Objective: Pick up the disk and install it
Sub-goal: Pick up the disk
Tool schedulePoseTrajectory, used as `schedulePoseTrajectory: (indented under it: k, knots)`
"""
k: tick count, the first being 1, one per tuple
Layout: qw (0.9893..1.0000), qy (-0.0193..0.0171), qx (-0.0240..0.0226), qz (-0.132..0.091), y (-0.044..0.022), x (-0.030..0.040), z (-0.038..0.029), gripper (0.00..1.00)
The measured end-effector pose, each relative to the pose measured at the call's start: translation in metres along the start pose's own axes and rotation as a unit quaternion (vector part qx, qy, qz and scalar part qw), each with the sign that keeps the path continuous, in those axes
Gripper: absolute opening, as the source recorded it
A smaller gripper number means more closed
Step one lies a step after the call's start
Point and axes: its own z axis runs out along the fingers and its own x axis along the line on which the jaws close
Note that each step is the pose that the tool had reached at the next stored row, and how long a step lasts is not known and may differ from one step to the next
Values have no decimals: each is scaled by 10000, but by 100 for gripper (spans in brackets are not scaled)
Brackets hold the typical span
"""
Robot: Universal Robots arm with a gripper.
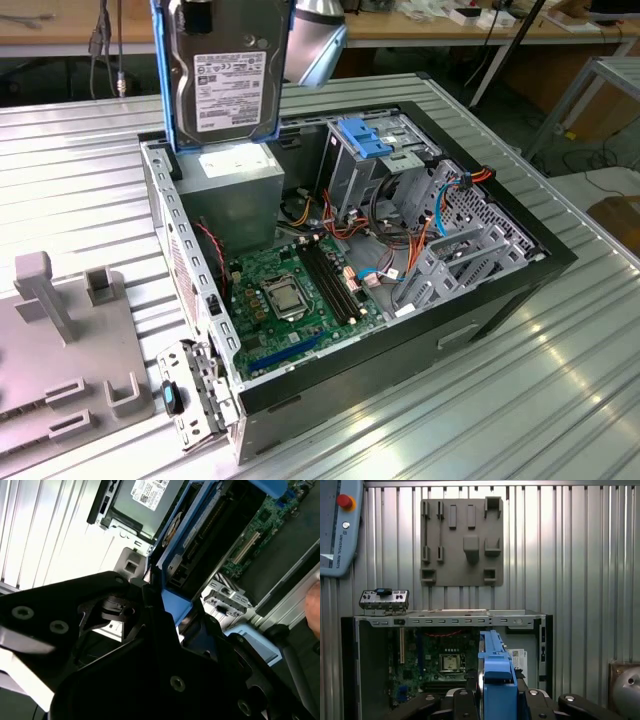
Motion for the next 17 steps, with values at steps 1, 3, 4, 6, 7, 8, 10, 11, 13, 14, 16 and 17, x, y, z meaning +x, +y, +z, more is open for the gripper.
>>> schedulePoseTrajectory:
  k: [1, 3, 4, 6, 7, 8, 10, 11, 13, 14, 16, 17]
  knots:
    - [10000, 0, 0, 1, -36, 1, 2, 37]
    - [10000, 0, 0, 1, -132, 3, 8, 37]
    - [10000, 0, 0, 0, -195, 3, 11, 37]
    - [10000, 0, 0, 1, -306, 2, 18, 37]
    - [10000, 0, 0, 0, -349, 2, 21, 37]
    - [10000, 0, 0, 1, -415, 1, 25, 37]
    - [10000, 0, 0, 1, -515, 0, 30, 37]
    - [10000, 0, 0, 1, -556, -1, 33, 37]
    - [10000, 0, 0, 0, -651, -2, 40, 37]
    - [10000, 0, 0, 1, -694, -2, 43, 37]
    - [10000, -1, 0, 0, -795, -3, 52, 37]
    - [10000, 0, 0, 1, -842, -4, 55, 37]
